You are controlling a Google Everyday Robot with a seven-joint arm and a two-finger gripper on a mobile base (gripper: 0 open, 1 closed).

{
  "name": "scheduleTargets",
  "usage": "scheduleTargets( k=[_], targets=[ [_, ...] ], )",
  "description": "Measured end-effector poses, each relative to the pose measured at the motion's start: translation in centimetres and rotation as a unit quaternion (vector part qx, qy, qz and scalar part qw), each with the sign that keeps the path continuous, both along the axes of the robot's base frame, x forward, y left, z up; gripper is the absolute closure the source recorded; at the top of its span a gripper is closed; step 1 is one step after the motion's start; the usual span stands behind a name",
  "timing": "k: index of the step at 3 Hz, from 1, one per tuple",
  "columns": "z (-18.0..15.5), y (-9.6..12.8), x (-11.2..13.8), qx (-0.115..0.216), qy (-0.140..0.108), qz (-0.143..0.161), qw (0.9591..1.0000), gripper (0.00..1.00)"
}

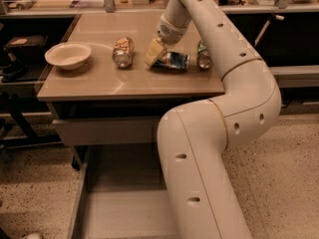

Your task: Place redbull can into middle drawer

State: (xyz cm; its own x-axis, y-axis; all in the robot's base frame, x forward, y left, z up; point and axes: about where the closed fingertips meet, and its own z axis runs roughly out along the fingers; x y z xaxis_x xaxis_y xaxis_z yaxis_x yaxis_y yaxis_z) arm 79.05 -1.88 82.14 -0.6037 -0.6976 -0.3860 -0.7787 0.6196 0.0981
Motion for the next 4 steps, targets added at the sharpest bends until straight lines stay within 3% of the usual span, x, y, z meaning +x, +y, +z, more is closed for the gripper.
scheduleTargets(
  k=[1,2,3,4],
  targets=[
    [2.2,0.5,-0.3,0.001,-0.013,-0.002,0.9999,1.0],
    [6.1,0.2,-1.1,-0.004,-0.027,-0.034,0.999,1.0],
    [6.1,0.5,-1.3,-0.009,-0.028,-0.03,0.9991,1.0],
    [6.6,0.6,-3.3,-0.022,-0.002,-0.028,0.9993,1.0]
  ],
)
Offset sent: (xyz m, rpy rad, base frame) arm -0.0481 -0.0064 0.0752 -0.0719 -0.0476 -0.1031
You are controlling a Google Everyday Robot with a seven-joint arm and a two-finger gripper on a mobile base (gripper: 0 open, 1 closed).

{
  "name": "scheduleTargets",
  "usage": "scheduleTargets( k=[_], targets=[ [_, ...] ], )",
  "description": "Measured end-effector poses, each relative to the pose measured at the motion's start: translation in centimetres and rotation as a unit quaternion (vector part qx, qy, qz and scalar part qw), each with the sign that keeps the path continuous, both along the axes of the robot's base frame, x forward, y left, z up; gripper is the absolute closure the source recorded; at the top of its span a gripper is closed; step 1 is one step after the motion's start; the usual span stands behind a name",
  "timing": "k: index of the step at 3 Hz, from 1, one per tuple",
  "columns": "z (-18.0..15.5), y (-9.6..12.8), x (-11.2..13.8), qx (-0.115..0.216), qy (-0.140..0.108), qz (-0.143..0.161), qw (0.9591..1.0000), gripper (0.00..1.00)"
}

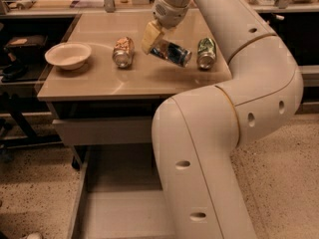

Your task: Place redbull can into middle drawer

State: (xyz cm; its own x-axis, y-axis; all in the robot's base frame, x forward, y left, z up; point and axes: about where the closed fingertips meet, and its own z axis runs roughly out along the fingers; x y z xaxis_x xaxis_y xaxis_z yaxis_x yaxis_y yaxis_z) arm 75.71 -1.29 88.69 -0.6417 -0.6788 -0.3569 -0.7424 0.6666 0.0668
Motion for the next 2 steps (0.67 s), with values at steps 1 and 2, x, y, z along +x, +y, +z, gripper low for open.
scheduleTargets(
  k=[1,2],
  targets=[
    [0.18,-0.19,-3.49,-0.003,0.028,-0.009,0.9996,1.0],
    [0.11,-0.1,-3.4,-0.002,0.027,-0.009,0.9996,1.0]
  ],
)
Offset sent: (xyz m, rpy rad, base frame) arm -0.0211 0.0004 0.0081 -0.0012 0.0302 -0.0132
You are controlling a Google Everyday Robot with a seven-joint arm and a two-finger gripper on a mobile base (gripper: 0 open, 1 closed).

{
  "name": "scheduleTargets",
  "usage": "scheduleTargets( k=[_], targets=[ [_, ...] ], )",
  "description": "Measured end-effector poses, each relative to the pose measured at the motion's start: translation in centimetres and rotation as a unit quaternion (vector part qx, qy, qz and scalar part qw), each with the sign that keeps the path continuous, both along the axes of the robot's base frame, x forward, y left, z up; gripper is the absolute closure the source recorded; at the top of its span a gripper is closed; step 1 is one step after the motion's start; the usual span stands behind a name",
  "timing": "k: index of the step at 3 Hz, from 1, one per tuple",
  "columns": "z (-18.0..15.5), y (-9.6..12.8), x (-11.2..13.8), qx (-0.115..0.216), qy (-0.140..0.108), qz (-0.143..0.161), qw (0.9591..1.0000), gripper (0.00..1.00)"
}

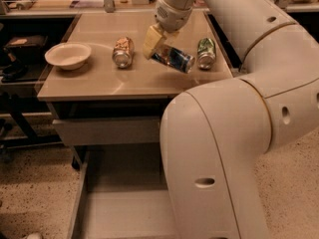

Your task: Place redbull can into middle drawer

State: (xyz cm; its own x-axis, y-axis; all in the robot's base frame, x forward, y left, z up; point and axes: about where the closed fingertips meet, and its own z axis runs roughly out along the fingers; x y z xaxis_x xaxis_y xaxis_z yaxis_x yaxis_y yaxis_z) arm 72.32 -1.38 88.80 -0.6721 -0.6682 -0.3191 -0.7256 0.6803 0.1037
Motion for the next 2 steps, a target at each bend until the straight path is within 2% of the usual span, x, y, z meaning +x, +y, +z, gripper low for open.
scheduleTargets(
  k=[1,2],
  targets=[
    [-0.9,-0.6,-1.3,0.014,0.019,-0.007,0.9997,1.0],
    [-0.6,-0.4,-4.2,0.048,0.03,-0.03,0.9979,1.0]
  ],
)
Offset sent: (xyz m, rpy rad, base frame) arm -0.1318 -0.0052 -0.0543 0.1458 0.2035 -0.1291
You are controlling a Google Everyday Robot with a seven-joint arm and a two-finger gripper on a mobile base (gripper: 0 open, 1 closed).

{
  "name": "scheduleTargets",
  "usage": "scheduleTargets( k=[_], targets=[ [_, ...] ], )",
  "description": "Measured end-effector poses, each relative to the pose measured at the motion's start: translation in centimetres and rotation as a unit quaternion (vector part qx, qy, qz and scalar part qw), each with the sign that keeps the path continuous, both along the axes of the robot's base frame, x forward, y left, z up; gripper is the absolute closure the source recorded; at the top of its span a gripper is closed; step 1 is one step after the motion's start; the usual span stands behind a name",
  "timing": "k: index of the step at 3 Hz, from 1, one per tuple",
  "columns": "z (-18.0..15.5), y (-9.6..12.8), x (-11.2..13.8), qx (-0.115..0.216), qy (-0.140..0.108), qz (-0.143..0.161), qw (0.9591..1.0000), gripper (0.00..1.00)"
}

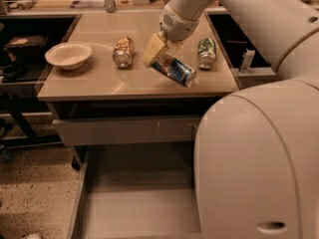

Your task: Place redbull can into middle drawer

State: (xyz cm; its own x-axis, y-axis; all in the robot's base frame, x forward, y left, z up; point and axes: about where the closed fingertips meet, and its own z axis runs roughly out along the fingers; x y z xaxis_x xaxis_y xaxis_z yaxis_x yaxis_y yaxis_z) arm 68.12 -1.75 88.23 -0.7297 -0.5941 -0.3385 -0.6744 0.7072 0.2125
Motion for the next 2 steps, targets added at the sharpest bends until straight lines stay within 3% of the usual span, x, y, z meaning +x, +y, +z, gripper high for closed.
scheduleTargets(
  k=[1,2],
  targets=[
    [0.8,1.2,-3.7,0.054,-0.002,-0.02,0.9983,1.0],
    [-2.0,1.7,-5.1,0.046,0.022,-0.013,0.9986,1.0]
  ],
)
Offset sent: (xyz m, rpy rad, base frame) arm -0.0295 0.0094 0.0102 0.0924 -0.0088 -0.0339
